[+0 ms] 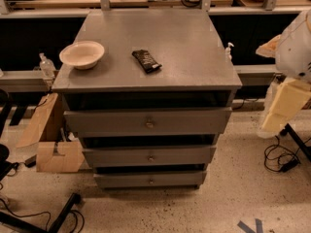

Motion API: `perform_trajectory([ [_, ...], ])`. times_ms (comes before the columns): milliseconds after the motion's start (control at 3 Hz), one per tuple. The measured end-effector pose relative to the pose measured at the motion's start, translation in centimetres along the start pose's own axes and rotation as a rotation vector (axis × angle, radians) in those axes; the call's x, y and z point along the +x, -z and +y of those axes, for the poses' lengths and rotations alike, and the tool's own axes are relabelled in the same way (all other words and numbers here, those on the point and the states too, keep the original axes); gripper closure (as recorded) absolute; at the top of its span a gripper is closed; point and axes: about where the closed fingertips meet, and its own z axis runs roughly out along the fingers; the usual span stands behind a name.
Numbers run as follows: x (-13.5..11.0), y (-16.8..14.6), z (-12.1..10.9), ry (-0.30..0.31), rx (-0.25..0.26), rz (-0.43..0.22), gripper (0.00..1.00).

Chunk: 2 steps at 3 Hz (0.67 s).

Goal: Open middle drawer

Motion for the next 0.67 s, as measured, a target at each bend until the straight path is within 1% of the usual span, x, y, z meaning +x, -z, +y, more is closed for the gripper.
perform_trajectory([
  [333, 0.8, -3.7, 0.2, 0.023, 0.045, -0.027, 0.0],
  [667, 3.3, -10.3, 0.3, 0.096, 0.115, 0.002, 0.0],
])
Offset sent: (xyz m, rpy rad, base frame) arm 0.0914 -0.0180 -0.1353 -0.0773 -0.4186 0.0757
